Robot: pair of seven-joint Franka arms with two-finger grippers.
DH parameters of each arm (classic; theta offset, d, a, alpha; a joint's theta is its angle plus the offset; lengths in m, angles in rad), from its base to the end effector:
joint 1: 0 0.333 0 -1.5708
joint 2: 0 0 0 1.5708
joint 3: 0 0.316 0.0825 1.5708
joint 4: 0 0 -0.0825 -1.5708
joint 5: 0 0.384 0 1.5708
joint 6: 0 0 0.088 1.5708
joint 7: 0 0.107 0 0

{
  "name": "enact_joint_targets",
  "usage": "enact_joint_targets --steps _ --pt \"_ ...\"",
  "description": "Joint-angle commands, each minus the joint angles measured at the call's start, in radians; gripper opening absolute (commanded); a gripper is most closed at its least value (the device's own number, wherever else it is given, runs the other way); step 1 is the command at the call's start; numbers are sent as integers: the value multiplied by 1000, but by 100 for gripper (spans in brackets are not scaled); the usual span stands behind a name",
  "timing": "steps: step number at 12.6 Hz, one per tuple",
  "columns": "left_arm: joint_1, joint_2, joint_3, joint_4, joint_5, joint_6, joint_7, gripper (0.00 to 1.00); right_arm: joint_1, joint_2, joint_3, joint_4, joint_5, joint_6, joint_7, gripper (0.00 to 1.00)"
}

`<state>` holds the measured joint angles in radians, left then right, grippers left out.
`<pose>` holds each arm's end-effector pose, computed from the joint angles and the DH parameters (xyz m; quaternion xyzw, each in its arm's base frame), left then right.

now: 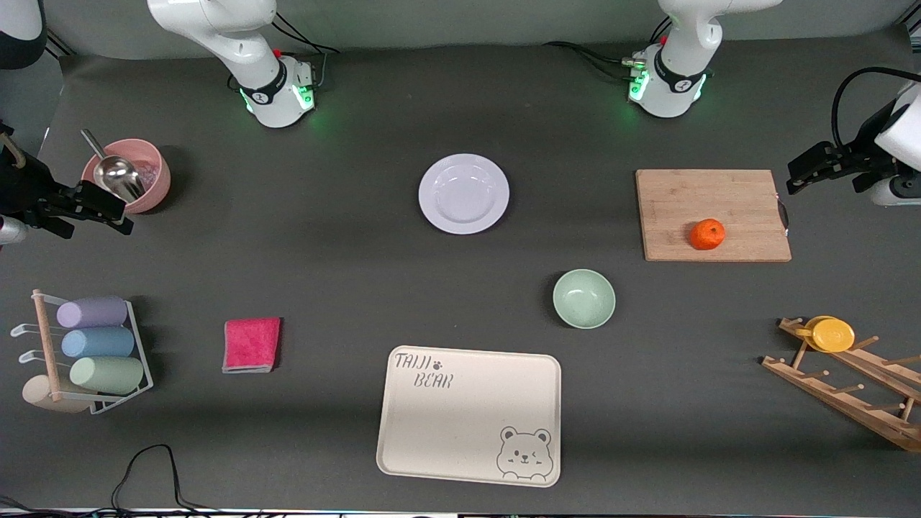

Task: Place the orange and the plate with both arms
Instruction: 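Lower the left gripper onto the orange on the cutting board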

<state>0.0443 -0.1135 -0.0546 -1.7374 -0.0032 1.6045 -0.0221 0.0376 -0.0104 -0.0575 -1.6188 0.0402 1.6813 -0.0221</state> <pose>0.5199 -0.0072 0.6095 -0.9999 -0.0062 0.0098 0.0017 0.5616 -0.0075 0.6176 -0.9991 0.0004 -0.0368 0.0196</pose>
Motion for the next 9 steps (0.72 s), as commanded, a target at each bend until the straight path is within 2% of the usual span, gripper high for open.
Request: enact_joint_targets --steps 1,6,8,9 --pt "-3 3 4 36 8 -34 11 100 2 -6 -2 14 -17 -14 -4 100" --pt "0 37 7 9 8 -31 -4 100 1 0 -2 10 -16 -12 -4 100" --pt "-7 31 4 -115 34 32 -7 100 2 1 -2 4 -16 -12 -7 100" --pt "-3 9 4 -208 38 122 -7 100 2 3 -2 4 -16 -14 -10 100"
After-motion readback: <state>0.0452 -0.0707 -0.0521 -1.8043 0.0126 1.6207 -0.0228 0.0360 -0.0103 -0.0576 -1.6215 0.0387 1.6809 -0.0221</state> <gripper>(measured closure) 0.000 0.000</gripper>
